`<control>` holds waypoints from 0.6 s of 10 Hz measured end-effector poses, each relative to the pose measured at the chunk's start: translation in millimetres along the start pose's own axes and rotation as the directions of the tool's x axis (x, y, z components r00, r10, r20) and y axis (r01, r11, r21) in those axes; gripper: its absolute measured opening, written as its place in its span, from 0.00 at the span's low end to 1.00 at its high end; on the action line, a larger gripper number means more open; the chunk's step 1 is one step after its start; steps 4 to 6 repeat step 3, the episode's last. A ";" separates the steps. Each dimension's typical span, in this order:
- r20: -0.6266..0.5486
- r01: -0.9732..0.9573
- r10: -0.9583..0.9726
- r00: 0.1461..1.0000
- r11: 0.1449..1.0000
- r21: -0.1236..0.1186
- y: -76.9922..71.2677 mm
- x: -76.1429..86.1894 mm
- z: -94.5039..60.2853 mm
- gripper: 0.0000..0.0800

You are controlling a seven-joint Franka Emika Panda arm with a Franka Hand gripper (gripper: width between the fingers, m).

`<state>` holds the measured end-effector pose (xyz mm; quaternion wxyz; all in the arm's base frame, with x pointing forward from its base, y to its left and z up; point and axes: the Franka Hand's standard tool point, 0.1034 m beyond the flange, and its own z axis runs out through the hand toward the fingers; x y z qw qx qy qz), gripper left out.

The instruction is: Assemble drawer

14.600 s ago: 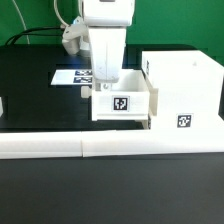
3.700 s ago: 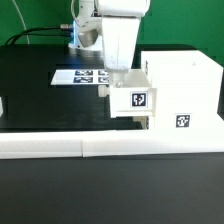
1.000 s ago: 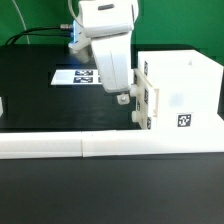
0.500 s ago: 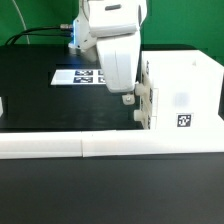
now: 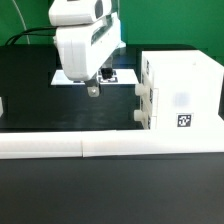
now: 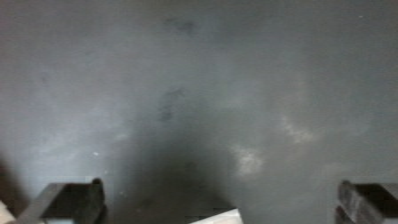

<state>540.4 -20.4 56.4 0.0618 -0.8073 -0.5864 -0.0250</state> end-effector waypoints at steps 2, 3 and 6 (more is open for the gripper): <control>0.000 -0.002 0.002 1.000 1.000 0.001 -0.3 -0.5 0.9 0.81; 0.000 -0.002 0.002 1.000 1.000 0.002 -0.5 -0.7 1.4 0.81; 0.000 -0.002 0.002 1.000 1.000 0.002 -0.5 -0.7 1.4 0.81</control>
Offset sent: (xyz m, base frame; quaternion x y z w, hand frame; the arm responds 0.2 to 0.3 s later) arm 0.0000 0.0000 0.0000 0.0000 0.0000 0.0000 1.0000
